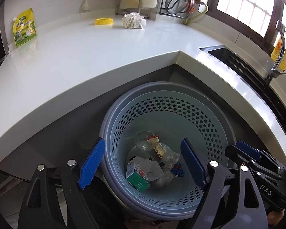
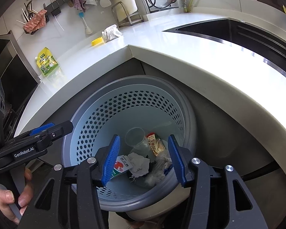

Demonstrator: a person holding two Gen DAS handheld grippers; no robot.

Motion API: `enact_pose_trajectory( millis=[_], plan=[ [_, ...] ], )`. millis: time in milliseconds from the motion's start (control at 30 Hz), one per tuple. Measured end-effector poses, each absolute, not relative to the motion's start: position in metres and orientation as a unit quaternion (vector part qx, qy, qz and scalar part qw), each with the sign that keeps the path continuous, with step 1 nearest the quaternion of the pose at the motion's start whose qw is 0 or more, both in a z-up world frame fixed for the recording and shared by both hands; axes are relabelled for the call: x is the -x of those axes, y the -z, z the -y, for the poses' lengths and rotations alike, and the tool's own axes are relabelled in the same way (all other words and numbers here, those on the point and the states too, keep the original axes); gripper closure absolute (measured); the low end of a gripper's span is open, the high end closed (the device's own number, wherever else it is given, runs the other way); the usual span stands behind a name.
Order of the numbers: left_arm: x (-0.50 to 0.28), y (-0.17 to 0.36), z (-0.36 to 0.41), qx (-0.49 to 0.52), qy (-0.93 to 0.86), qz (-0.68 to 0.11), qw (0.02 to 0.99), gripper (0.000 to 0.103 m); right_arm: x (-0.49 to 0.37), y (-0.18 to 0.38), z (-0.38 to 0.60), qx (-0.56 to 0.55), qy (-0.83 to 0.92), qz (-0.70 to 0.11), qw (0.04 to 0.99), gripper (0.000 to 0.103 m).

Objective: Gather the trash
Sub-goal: 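Move both tools back over the counter toward the foil and yellow ring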

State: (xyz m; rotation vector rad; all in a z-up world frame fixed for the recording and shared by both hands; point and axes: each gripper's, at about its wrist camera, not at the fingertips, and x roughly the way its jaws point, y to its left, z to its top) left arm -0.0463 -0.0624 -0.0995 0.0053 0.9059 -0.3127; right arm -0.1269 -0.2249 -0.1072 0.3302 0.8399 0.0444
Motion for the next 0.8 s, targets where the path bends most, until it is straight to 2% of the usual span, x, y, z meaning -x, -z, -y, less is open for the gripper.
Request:
enact_pose_trajectory(
  millis=[300, 567, 800],
  plan=[
    [0.039, 0.064, 0.041, -0.002, 0.129, -0.385, 0.914, 0.007, 0.114, 0.08, 0.217, -0.144, -0.028, -0.374, 0.916, 0.038],
    [-0.006, 0.028, 0.011, 0.0, 0.092, -0.339, 0.936, 0.006, 0.069, 0.043, 0.209, -0.118, -0.035, -0.332, 0.935, 0.028],
    [-0.062, 0.002, -0.015, 0.002, 0.055, -0.307, 0.95, 0.006, -0.001, 0.021, 0.206, -0.093, -0.043, -0.323, 0.941, 0.027]
  ],
)
